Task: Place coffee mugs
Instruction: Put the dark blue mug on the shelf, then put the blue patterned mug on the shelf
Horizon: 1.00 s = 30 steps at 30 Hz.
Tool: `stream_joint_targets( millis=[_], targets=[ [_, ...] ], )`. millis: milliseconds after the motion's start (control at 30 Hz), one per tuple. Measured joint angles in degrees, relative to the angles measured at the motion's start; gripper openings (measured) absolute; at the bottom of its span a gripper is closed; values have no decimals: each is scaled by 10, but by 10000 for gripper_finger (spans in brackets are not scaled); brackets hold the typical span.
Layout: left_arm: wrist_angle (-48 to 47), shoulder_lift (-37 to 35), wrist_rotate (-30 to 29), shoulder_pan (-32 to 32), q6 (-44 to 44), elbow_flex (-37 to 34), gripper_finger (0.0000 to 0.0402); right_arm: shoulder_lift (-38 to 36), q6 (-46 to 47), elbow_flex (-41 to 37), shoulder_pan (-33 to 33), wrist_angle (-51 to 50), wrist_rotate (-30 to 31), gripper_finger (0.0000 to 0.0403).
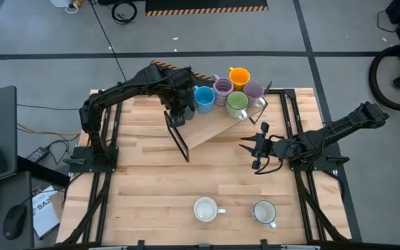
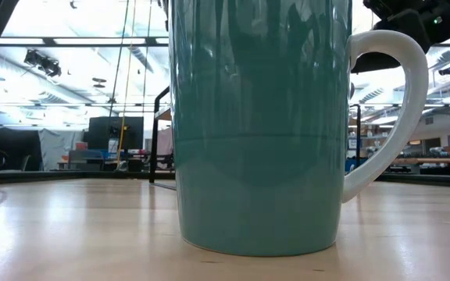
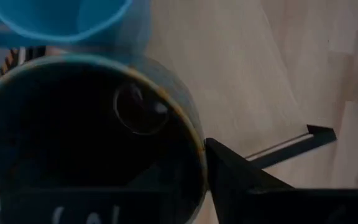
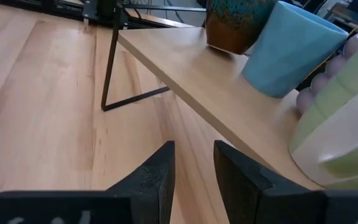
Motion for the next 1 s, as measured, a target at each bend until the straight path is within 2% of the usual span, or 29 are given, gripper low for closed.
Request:
stream_joint_targets(
  millis=[200,400,733,1000],
  targets=[
    [10,0,-12,-7,0,0,109,0,1,0,0,5,-8,116],
    [12,0,-12,-7,-2,0,132,0,1,0,0,6,-11,116],
    [16,0,-13,-16,12,0,137,0,1,0,0,6,-11,116],
    [41,0,-13,-20,-27,0,137,0,1,0,0,6,-11,116]
  ],
)
